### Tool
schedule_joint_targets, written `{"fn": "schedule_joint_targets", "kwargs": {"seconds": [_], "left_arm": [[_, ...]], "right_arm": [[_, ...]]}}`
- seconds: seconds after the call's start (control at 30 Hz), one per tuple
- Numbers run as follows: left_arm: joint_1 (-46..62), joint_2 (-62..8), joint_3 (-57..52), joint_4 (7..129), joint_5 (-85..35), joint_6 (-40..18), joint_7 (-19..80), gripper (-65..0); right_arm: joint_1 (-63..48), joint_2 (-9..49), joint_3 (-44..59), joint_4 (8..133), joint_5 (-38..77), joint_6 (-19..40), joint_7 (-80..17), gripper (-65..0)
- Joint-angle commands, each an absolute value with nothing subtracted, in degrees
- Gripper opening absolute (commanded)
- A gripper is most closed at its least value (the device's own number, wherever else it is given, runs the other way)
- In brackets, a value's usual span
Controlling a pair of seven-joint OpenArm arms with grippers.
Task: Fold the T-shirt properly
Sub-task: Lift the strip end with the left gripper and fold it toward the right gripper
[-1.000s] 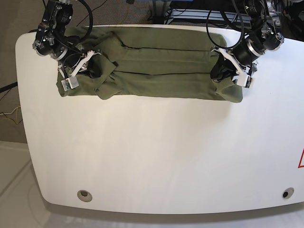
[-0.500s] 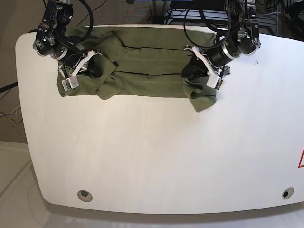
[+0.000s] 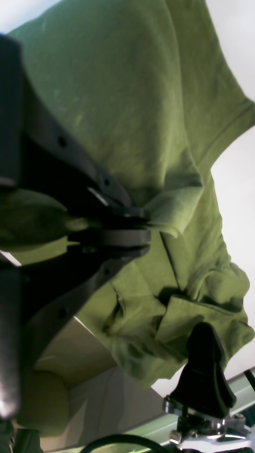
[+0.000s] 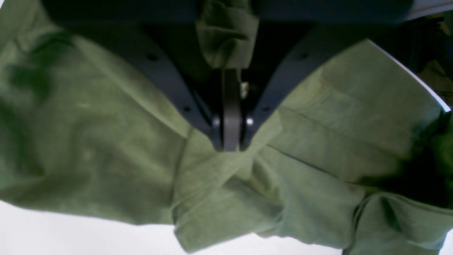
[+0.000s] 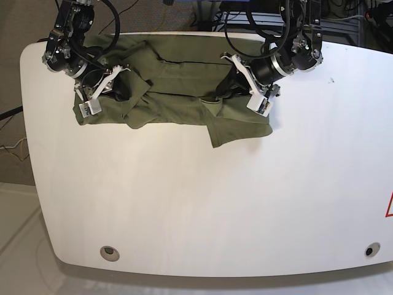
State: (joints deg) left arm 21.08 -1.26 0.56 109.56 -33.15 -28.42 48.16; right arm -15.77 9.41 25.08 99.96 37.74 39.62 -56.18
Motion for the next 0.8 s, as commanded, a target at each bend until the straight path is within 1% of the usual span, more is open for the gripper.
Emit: {"fn": "schedule_joint_targets", "kwargs": {"seconds": [0.0, 0.43, 0.77], "left_arm": [[20.7, -0.5, 1.1, 111.4, -34.7, -28.7, 46.9, -65.0], [18.6, 2.7, 6.5, 111.2, -33.8, -28.2, 47.3, -65.0], [16.8, 3.6, 9.9, 108.8, -33.0, -28.5, 47.1, -65.0]], "right_arm": [[-15.4, 9.9, 25.2, 101.1, 38.9, 40.0, -55.3, -65.0], [-15.4, 9.9, 25.0, 101.2, 39.2, 40.0, -55.4, -65.0], [-15.2, 9.8, 25.0, 101.1, 39.1, 40.0, -55.1, -65.0]]}}
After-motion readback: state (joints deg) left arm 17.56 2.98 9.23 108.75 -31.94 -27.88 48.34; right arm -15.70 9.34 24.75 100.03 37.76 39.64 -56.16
